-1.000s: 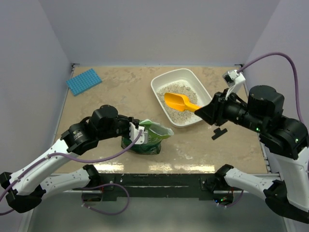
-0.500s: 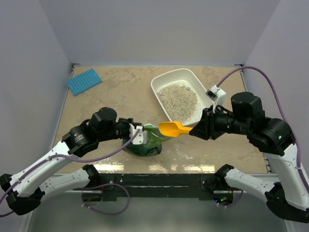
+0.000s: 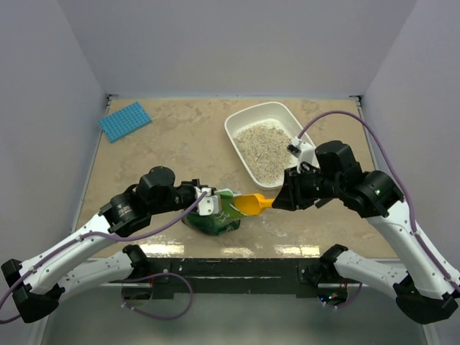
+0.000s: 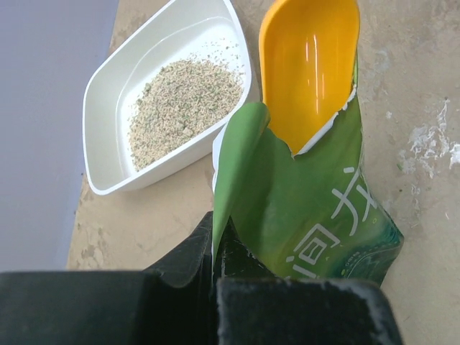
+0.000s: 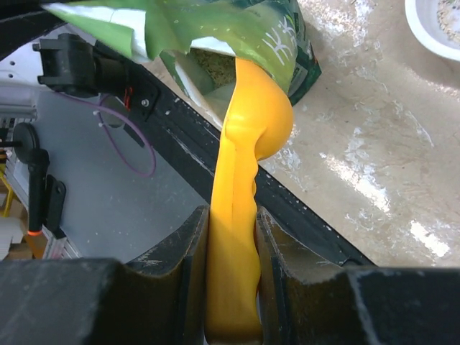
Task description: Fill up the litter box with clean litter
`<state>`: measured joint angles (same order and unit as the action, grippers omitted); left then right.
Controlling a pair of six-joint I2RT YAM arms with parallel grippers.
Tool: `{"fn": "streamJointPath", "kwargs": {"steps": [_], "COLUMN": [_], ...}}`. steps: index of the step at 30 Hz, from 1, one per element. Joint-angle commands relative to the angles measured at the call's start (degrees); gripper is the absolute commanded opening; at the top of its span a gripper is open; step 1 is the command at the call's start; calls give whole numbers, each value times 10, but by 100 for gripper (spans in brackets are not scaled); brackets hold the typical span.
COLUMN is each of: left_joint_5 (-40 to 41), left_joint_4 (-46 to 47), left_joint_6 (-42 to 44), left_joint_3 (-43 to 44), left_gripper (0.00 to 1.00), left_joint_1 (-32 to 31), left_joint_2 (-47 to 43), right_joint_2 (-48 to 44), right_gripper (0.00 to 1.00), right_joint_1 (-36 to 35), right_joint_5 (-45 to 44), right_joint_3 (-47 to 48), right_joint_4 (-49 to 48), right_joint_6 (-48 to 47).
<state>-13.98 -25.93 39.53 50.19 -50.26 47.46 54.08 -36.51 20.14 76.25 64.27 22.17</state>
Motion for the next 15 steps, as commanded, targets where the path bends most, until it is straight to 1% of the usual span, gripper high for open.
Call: {"fn": "streamJointPath", "kwargs": {"steps": [1, 7, 15], "left_joint_5": [-32, -32, 10], "left_joint_4": [76, 117, 162], "left_joint_6": [-48, -74, -111], "left_joint_3": [-34, -77, -141], "left_gripper": [0, 0, 0], "left_joint_1": [-1, -1, -2], "left_joint_2": [-14, -41, -86], "right_joint_2": [15, 60, 142], "right_gripper": [0, 0, 0], "right_joint_1": [1, 1, 1], "right_joint_5": [21, 49, 53], "right_joint_3": [-31, -61, -44], "right_joint_4": [-79, -147, -165], "right_joint_6": [19, 54, 88]}}
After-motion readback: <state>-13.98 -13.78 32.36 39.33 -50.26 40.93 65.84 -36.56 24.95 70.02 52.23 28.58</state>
